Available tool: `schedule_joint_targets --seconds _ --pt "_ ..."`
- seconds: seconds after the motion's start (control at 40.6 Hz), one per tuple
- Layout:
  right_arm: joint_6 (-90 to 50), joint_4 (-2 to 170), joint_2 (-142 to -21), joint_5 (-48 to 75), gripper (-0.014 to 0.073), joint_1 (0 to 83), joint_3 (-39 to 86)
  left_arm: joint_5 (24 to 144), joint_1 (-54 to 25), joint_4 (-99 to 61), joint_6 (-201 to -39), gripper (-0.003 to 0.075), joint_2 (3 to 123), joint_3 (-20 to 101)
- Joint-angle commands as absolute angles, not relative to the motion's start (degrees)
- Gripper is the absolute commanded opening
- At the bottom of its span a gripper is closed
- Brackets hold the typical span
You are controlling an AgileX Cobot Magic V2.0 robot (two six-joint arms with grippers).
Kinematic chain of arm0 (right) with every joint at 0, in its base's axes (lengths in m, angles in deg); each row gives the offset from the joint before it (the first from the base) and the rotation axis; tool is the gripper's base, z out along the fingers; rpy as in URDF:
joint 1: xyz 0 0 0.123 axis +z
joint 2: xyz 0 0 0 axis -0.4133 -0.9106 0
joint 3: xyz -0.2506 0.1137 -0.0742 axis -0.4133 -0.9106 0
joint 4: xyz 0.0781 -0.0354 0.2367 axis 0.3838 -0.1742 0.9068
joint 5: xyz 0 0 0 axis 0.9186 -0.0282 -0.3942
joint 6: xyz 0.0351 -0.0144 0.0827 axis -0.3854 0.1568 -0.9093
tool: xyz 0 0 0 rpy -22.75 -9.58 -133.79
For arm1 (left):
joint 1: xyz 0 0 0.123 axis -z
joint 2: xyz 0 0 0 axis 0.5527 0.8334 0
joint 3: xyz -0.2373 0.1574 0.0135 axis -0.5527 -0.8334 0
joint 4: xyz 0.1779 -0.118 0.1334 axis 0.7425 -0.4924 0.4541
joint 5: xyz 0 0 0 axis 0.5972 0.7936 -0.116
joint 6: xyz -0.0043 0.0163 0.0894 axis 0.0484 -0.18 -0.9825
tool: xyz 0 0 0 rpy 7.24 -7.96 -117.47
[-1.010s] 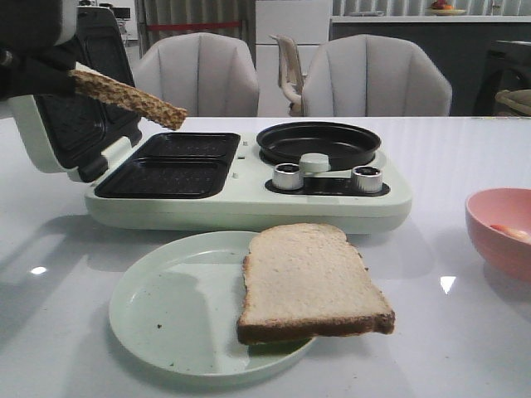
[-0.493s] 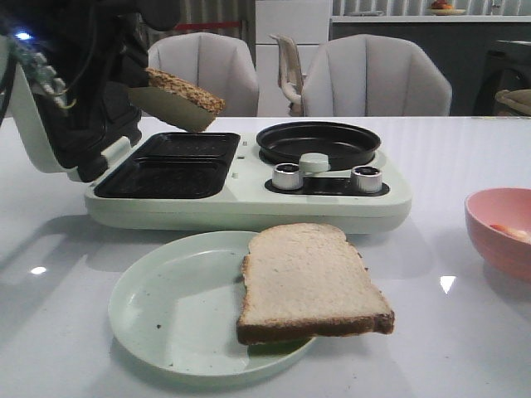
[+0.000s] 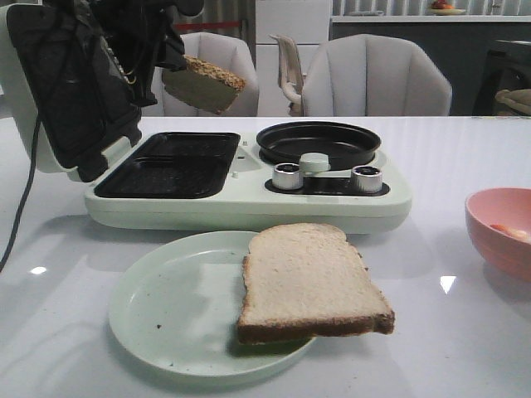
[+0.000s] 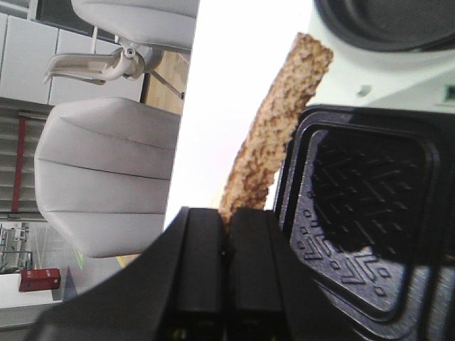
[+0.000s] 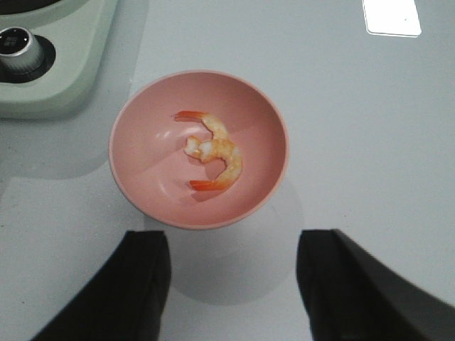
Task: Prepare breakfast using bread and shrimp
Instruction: 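Lift the bread with the left gripper and lower it onto the sandwich plate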
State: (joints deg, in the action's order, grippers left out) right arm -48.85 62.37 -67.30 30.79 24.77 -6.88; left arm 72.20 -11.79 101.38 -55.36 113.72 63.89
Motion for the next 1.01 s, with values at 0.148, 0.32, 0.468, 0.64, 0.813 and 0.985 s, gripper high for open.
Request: schedule_joint_targets --seconds 0.148,0.32,0.468,0.64,0.813,0.985 --pt "-48.80 62.10 -67.19 27.23 0.0505 24.48 -4.83 71.25 -13.52 101.44 -54.47 0.0100 117.06 69.49" --pt "-48.80 62.10 -67.19 27.23 0.0505 24.48 -4.83 70.93 -13.84 101.44 -54.47 0.0100 118.04 69.49" --pt "-48.80 62.10 -67.19 27.23 0.0505 24.48 -4.83 70.77 -13.84 101.44 -54.47 0.0100 118.04 69.49" --pt "-48.80 62.10 -67.19 27.23 0.0505 24.48 -4.83 72.79 -13.84 101.44 -54.34 0.0100 117.67 67.56" --pt "-48.80 62.10 -67.19 27.23 0.0505 24.48 -4.83 72.79 -13.84 101.44 -54.34 0.0120 115.51 62.72" --pt "-48.80 62.10 -67.19 27.23 0.0505 24.48 -4.83 71.96 -13.99 101.44 -53.28 0.0365 115.10 61.76"
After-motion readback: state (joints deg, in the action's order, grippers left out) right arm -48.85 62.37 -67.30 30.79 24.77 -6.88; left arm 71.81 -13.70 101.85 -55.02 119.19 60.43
